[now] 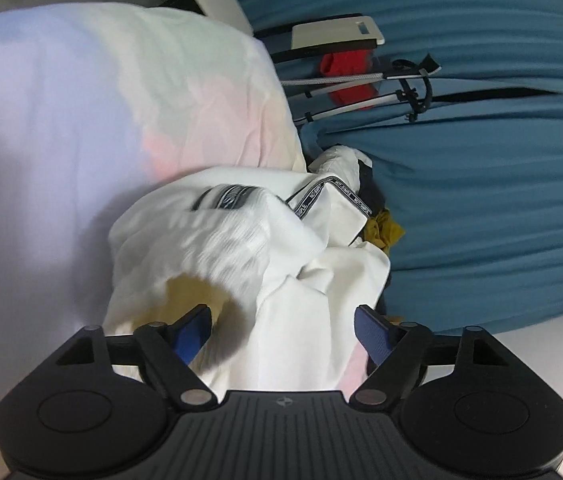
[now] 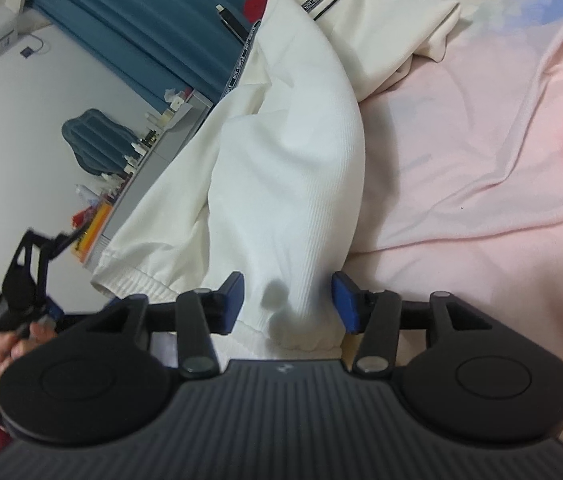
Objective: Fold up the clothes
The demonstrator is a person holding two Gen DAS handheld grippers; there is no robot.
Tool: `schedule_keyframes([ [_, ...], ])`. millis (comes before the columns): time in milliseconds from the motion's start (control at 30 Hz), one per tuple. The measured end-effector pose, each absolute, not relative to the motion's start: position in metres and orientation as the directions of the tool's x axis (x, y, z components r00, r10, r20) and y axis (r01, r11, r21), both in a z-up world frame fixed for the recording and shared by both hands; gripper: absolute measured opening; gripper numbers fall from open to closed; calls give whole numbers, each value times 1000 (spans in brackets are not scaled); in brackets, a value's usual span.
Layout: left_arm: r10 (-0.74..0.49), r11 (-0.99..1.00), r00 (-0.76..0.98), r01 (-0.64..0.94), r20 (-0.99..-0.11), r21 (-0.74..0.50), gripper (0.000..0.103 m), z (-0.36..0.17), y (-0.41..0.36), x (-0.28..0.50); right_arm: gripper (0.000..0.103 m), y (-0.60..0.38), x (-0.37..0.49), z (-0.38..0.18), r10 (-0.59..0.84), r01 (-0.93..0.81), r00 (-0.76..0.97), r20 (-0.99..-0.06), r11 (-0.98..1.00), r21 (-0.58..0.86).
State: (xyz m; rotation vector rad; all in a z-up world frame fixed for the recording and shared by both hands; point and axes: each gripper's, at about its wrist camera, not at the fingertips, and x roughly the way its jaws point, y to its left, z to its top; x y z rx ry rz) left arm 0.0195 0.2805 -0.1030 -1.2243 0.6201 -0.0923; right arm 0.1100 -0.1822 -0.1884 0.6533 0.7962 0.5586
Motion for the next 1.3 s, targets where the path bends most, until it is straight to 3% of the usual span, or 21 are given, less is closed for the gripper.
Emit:
schedule_keyframes([
  [133,-339,391,847,-269,-410,-880,56,-113,282,28,51,-171,111,-193,647,-230,586,-488,711,665],
  [167,-322,388,854,-275,-408,-880,47,-114,285,28,50,-169,111,-194,642,-235,587,-493,718,655],
  [233,-295,383,865,-281,-405,-880,30,-118,294,22,35,-167,108,-193,650,-248,590,-480,711,658],
  [267,-281,385,871,-282,-403,-879,15,-117,298,20,32,-166,106,-193,653,-255,591,-473,708,659],
  [300,-268,387,876,-283,-401,-877,8,-117,303,18,25,-165,105,-192,658,-262,592,-466,703,661],
  [433,-191,441,901,-275,-388,-854,8,-90,318,22,10,-168,99,-184,729,-286,572,-377,608,741],
  [600,-128,575,926,-222,-355,-787,7,-30,333,58,8,-146,88,-174,791,-325,531,-303,521,789],
  [733,-67,636,923,-252,-378,-730,7,11,352,90,7,-97,94,-164,828,-349,498,-257,462,815],
  [900,92,748,909,-333,-407,-574,7,34,374,131,7,-20,117,-153,870,-402,453,-193,393,827],
  [1167,126,749,851,-418,-509,-514,9,-32,400,158,7,22,130,-194,859,-385,409,-306,467,796],
  [1300,130,746,829,-443,-544,-497,20,-57,410,160,9,33,135,-217,846,-360,384,-371,507,783],
])
